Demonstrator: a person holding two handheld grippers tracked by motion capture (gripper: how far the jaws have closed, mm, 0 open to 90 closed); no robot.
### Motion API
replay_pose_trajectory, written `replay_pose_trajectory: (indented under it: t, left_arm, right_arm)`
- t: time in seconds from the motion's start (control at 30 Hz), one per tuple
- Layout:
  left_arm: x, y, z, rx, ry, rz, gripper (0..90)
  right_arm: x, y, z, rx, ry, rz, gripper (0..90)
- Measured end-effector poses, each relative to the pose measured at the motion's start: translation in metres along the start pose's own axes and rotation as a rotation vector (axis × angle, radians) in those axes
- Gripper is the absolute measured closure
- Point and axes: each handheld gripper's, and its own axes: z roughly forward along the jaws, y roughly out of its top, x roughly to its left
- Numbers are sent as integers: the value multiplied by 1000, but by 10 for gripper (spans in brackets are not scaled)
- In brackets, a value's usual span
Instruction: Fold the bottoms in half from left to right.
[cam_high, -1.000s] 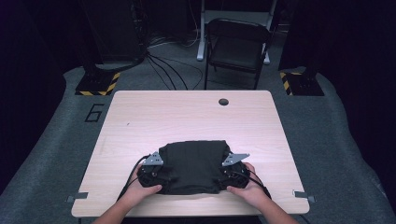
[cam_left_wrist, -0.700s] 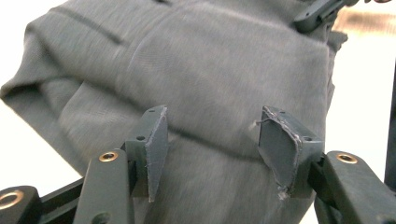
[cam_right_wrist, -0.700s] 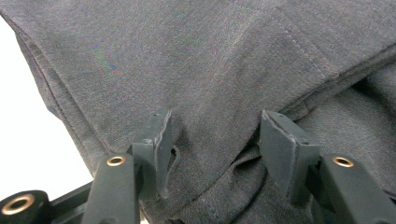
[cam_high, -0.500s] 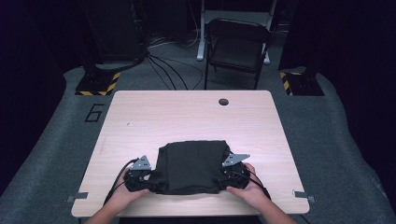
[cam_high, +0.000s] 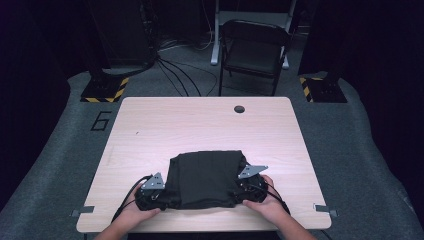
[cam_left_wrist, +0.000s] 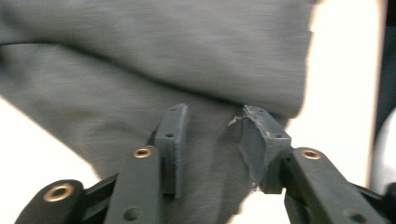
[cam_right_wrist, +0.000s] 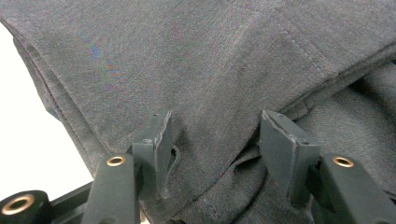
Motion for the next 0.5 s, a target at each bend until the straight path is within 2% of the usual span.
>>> replay_pose_trajectory:
  t: [0.07,0.27,0.33,0.4,0.5]
  left_arm:
    - [-1,-1,3,23,-34,2,628]
    - [2,-3,5,13,-43,-27,629]
    - [2,-3,5,14,-49,-27,629]
    - [1,-2,5,15,-47,-26,627]
    - [2,1,-1,-16,-63,-36,615]
  right_arm:
    - [-1,0,0,2,5,3,446]
    - [0,1,0,6,5,10,445]
    - [-1,1,0,4,3,1,445]
    - [0,1,0,7,5,10,445]
    - [-1,1,0,6,3,3,445]
